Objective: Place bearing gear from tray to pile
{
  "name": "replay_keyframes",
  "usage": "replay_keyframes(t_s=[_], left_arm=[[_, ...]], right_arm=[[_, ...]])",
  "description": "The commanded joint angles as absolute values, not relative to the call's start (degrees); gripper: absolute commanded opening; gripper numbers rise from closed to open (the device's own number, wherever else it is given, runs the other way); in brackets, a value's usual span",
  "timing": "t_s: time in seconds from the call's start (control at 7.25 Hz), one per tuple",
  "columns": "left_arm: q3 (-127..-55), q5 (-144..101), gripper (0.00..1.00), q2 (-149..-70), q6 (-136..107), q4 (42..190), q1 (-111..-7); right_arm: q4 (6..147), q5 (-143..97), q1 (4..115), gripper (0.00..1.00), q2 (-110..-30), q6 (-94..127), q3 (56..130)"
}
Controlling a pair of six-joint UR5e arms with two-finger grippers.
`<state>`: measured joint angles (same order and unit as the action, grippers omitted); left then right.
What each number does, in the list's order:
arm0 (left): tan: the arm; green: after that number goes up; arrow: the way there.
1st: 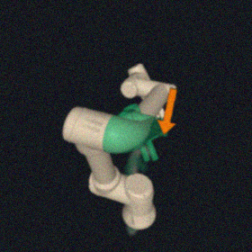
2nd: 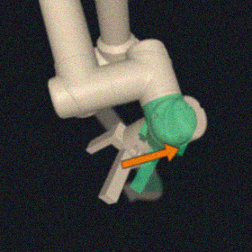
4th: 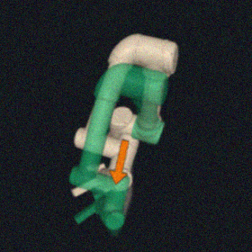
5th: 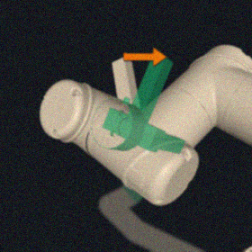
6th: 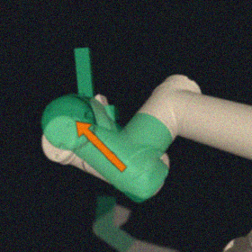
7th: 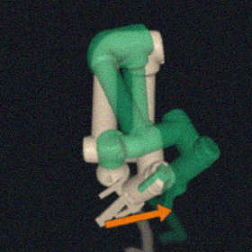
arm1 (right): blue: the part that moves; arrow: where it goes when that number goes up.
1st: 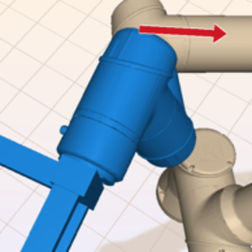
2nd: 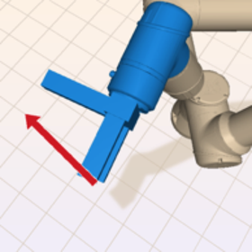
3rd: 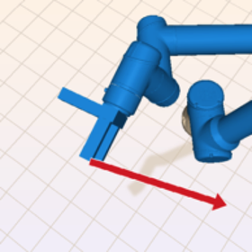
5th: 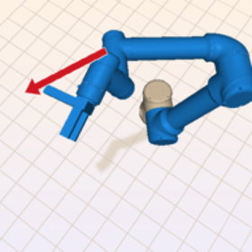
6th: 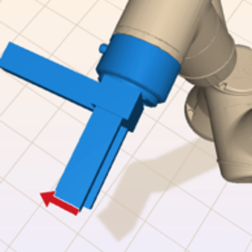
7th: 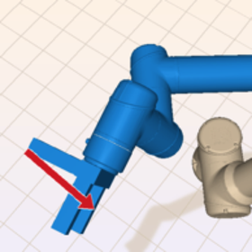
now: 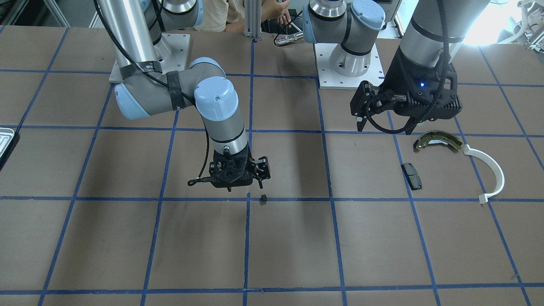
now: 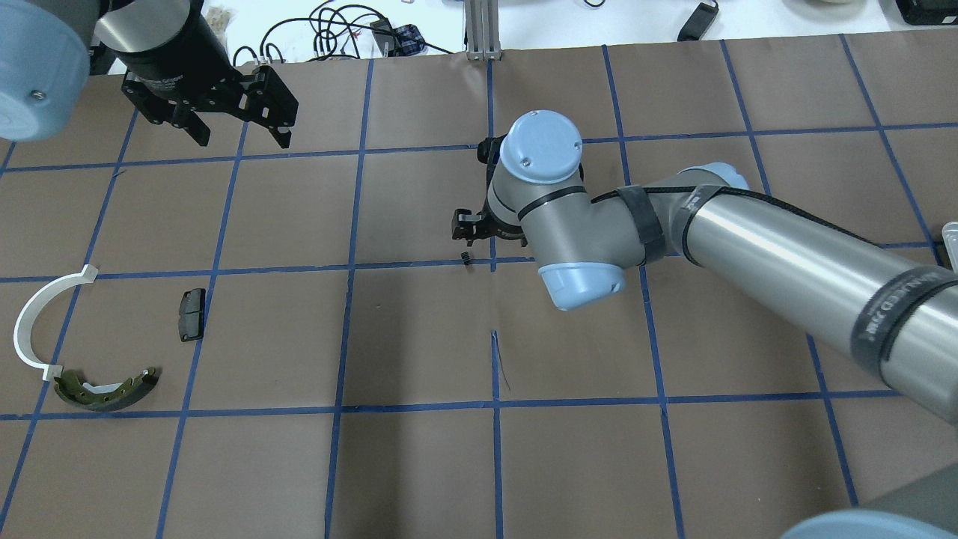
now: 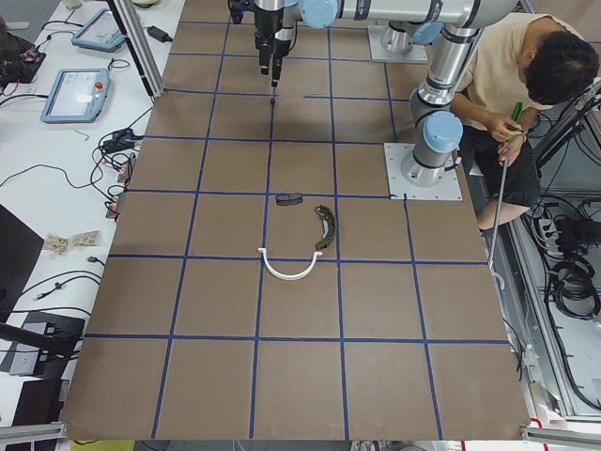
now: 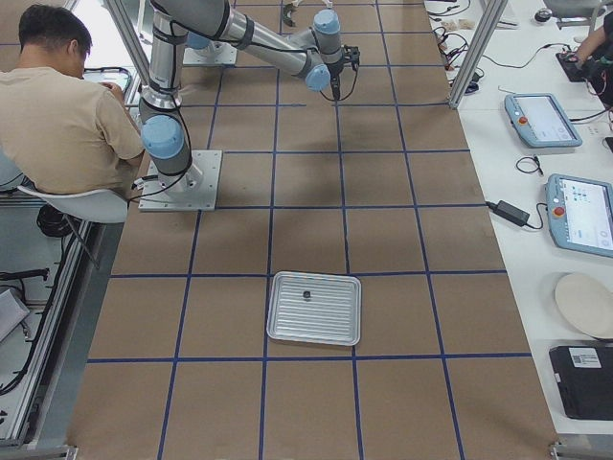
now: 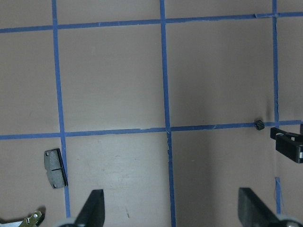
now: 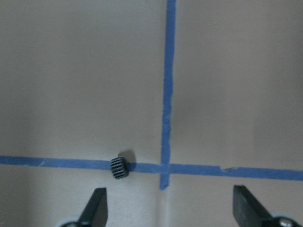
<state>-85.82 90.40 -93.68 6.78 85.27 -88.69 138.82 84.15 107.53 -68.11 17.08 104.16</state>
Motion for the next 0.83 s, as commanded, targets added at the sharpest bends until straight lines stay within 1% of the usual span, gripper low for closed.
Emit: replay_keyframes(t_s=[0.0, 0.28, 0.41, 0.69], left_arm=[[-86.0, 89.9, 1.0, -95.9, 1.7, 84.7, -91.1], [-86.1, 89.9, 1.0, -100.3, -7.2, 82.5, -96.0], [-86.2, 90.0, 1.0, -103.1, -13.0, 79.7, -99.4], [-88.1, 90.0, 1.0, -110.5, -24.5, 69.9, -103.3]], right_arm=[[120.9, 84.5, 96.9, 1.0, -77.0, -1.1, 102.7], [109.3, 87.3, 83.4, 1.0, -84.2, -19.9, 102.7], [107.2, 90.3, 75.1, 1.0, -87.0, -28.2, 102.7], [107.7, 90.8, 58.0, 1.0, -88.2, -42.2, 102.7]])
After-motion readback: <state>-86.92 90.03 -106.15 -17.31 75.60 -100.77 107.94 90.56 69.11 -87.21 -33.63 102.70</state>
